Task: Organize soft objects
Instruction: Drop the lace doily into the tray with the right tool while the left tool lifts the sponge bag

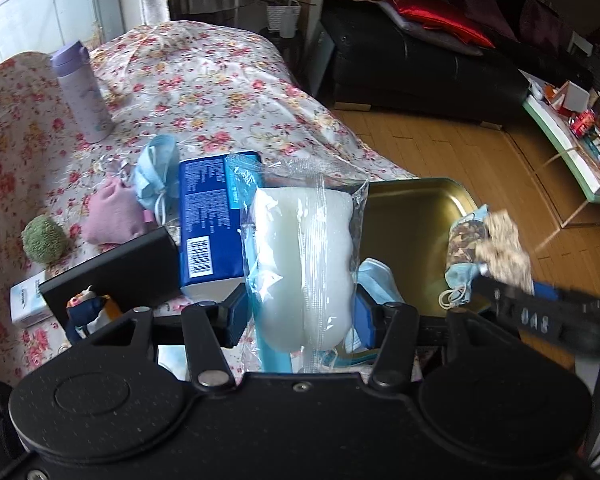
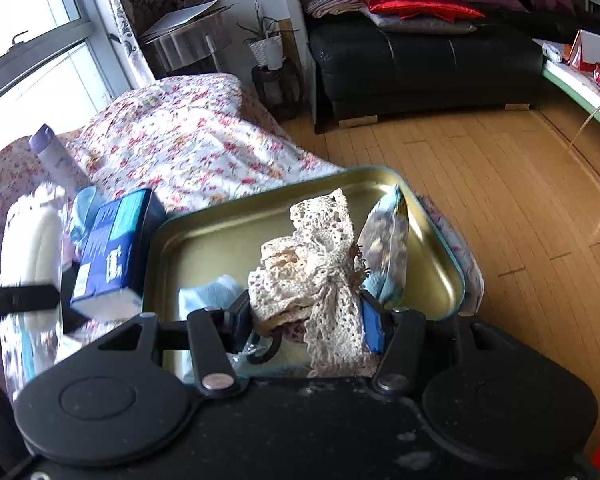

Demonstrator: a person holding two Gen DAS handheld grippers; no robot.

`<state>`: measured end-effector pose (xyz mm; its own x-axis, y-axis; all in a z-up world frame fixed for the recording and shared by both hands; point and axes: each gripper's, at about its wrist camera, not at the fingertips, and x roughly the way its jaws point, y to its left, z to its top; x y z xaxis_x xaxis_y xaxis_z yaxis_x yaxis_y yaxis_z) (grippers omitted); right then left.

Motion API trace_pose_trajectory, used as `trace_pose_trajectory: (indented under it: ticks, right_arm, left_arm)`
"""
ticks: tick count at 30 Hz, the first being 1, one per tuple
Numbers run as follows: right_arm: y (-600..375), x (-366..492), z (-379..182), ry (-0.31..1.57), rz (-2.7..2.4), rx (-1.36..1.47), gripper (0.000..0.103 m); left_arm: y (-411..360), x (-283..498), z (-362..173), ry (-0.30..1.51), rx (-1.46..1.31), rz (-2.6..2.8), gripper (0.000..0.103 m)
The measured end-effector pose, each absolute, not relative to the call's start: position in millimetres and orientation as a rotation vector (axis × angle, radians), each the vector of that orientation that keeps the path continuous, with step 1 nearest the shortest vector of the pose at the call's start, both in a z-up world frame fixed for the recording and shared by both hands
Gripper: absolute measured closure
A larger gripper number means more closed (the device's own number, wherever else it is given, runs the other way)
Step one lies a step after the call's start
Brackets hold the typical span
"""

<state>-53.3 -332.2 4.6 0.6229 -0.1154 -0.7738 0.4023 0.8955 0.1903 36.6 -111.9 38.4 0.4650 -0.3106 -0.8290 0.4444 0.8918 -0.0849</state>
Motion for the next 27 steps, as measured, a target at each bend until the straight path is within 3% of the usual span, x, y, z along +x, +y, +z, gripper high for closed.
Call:
trace_pose_trajectory:
  ticks: [13, 14, 15, 16, 27]
  right_arm:
    - [-361.6, 7.3, 11.3, 0.754, -0.329, 0.355, 0.046]
    - [-361.3, 7.8, 11.1, 0.735, -0.336, 0.345, 0.038]
    - [-361.2, 8.1, 10.7, 0.720, -0.345, 0.335, 0.023]
    - [-360.7, 7.3, 10.4, 0.705, -0.351, 0.324, 0.020]
    - [-357.5, -17.8, -27.8, 0.774, -0.396, 0.298, 0.021]
  left_arm:
    - [-124.5, 38.7, 31.1, 0.997, 0.181, -0.480, 0.053]
    - [-125.7, 38.9, 30.4, 0.999, 0.183, -0.480, 0.053]
    - [-126.5, 39.1, 29.3, 1.001, 0.184, -0.481, 0.053]
    - [-127.4, 39.3, 28.5, 1.003, 0.186, -0.481, 0.052]
    - [-143.9, 46.9, 22.3, 0.999, 0.205, -0.484, 0.052]
